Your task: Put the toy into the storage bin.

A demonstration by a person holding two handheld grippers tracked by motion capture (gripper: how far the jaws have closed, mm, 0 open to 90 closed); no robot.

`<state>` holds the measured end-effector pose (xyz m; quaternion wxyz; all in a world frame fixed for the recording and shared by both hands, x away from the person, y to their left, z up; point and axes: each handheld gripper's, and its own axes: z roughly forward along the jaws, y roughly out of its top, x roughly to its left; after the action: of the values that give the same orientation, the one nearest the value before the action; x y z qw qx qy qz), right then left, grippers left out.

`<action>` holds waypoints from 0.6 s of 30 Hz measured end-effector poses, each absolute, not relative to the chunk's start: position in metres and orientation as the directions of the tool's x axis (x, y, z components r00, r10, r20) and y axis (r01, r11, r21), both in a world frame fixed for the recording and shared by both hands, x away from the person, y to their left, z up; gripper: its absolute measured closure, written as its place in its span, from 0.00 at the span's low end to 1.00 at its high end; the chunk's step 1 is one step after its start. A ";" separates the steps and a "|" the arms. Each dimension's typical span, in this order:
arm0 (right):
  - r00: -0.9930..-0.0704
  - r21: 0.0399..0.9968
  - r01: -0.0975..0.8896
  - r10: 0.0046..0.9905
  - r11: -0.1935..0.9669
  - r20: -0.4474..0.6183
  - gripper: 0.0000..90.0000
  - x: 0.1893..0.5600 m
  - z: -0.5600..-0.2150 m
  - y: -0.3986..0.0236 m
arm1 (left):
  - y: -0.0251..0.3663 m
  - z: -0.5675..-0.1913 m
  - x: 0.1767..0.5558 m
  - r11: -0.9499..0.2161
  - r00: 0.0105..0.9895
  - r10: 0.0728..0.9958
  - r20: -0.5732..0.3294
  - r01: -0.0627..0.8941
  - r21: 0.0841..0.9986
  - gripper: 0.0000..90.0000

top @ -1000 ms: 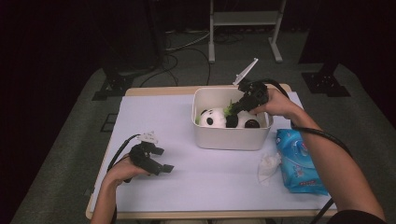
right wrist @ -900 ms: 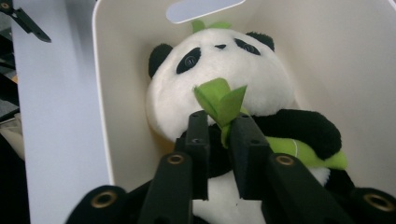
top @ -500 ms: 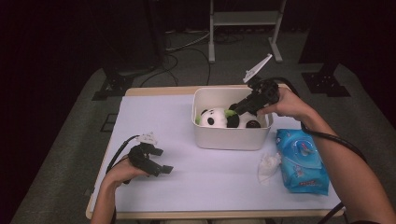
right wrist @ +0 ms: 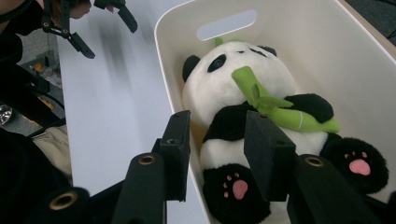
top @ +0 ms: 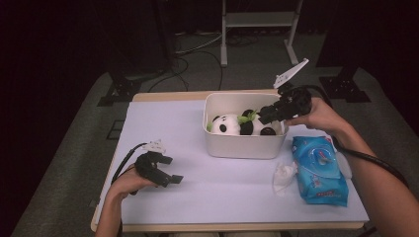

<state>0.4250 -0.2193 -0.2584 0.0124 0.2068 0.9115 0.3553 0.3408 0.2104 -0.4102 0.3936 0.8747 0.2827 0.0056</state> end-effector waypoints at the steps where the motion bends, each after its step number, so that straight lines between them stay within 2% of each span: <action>1: -0.914 0.654 0.369 0.387 0.660 0.124 0.67 0.424 -0.258 -0.221 | 0.210 -0.410 0.341 -0.534 0.842 0.497 -0.211 0.489 0.690 0.08; 18: -0.890 0.677 0.409 0.432 0.612 0.147 0.60 0.403 -0.267 -0.251 | 0.208 -0.412 0.340 -0.540 0.843 0.494 -0.214 0.491 0.684 0.08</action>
<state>0.4034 -0.2508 -0.2674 0.0157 0.2343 0.8976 0.3729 0.3401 0.2077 -0.4120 0.3887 0.8776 0.2805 0.0023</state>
